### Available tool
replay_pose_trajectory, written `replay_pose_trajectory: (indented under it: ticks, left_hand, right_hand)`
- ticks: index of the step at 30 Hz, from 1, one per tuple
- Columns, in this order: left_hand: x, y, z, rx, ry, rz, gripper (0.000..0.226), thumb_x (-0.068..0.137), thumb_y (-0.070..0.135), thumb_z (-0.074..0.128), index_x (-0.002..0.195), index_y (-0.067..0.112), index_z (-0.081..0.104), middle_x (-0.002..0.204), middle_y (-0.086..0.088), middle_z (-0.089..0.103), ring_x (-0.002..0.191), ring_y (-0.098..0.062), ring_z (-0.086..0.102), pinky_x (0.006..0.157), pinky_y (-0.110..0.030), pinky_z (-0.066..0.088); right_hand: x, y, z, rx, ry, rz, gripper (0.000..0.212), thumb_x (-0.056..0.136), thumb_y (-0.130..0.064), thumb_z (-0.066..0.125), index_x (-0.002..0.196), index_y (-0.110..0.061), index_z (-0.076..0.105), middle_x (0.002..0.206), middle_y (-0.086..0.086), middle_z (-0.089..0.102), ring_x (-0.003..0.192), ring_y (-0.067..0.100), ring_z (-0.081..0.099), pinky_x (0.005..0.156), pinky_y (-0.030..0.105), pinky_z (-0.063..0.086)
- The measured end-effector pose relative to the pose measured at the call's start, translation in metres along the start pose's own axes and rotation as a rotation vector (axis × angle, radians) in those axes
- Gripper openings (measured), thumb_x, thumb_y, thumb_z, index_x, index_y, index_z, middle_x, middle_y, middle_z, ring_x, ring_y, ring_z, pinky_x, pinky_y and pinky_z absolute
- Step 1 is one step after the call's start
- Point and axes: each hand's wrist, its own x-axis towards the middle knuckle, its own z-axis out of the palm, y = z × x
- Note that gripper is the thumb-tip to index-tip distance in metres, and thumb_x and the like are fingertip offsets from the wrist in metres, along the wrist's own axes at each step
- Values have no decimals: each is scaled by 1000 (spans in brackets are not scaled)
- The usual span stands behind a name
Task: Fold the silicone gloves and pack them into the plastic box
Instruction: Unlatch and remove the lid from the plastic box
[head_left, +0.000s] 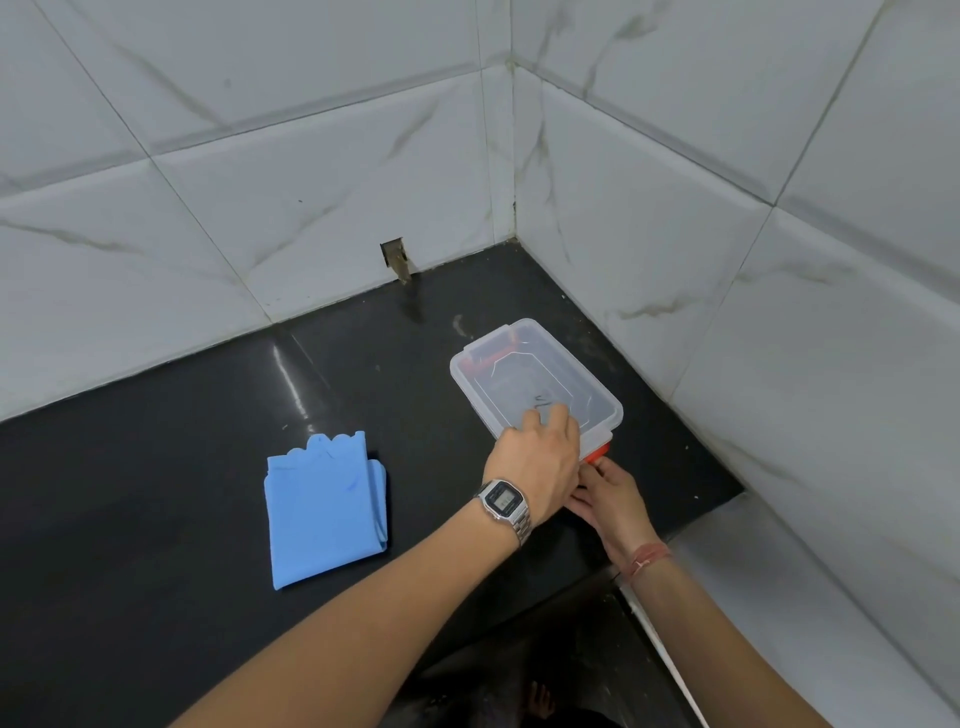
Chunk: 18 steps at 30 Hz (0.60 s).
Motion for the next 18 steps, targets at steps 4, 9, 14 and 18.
replay_pose_trajectory:
  ticks: [4,9,14,18]
  left_hand:
    - [-3,-6,-2,14,-13,35,32,96,34,45,116,8,47,113,-10,48,87,-26,54,56,-34,47]
    - [-7,-14,-3,-5,-8,7,33,95,35,44,115,9,47,112,-8,48,86,-25,53,53,-33,41]
    - [-14,-24,-1,-28,12,-14,38,94,38,46,118,9,47,120,-8,48,89,-25,55,54,-32,41]
    - [-20,-33,0,-75,31,-33,38,92,38,47,118,10,47,123,-6,49,91,-24,55,52,-31,38]
  right_hand:
    - [-2,1,7,11,7,5,21,100,-10,49,114,-14,64,109,12,73,93,21,74,67,27,60]
    - [-6,1,16,16,10,-15,21,100,-9,50,114,-13,64,106,11,74,90,19,74,66,26,59]
    - [-9,1,23,-3,2,-31,17,99,-10,52,110,-13,64,102,9,75,89,18,75,66,24,59]
    - [-10,2,30,-24,-22,-41,19,99,-11,52,115,-11,63,106,11,74,92,19,74,70,25,60]
